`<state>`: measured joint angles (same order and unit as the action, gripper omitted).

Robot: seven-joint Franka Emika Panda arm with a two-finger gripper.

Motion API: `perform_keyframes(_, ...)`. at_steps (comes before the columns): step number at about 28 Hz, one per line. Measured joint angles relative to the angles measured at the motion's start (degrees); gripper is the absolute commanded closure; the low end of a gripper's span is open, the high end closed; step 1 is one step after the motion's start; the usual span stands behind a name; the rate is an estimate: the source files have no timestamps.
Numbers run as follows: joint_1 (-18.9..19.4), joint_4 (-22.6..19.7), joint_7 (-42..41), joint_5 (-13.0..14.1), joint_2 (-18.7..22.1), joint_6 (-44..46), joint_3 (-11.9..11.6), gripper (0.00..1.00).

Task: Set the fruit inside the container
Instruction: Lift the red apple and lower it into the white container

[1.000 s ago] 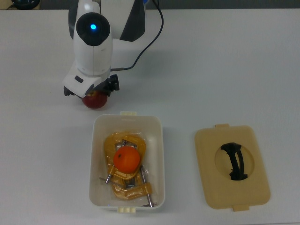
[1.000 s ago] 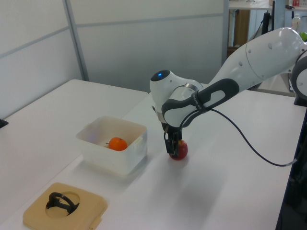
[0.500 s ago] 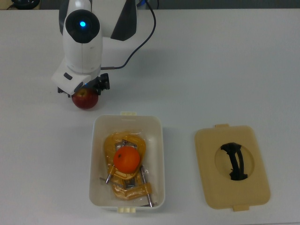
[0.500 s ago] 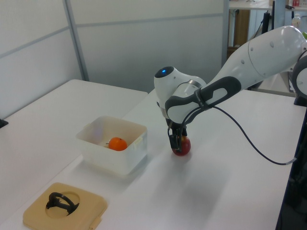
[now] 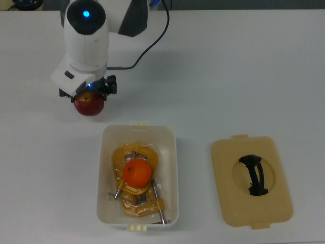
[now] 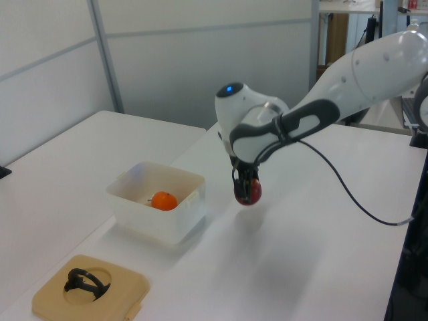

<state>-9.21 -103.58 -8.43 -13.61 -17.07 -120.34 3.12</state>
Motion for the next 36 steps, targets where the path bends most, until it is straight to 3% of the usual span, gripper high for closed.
perform_keyframes(7,0.4,8.5,0.7,6.8,5.8,4.3,0.0,0.35)
perform_keyframes(12,2.2,13.8,5.3,8.4,5.3,4.5,0.2,0.35)
perform_keyframes(18,6.5,15.3,15.0,8.3,0.6,-6.4,0.3,0.35)
perform_keyframes(22,8.3,15.5,21.8,6.6,-4.0,-14.6,0.3,0.34)
perform_keyframes(23,8.6,15.5,23.2,5.9,-5.1,-16.2,0.3,0.32)
perform_keyframes(25,9.0,15.6,26.1,4.5,-7.5,-19.6,0.3,0.14)
perform_keyframes(28,9.3,15.7,28.9,3.0,-10.2,-23.0,0.3,0.12)
perform_keyframes(30,9.6,15.8,30.5,1.5,-11.8,-24.5,0.3,0.0)
perform_keyframes(36,9.8,16.0,31.6,0.5,-12.8,-24.8,0.3,0.0)
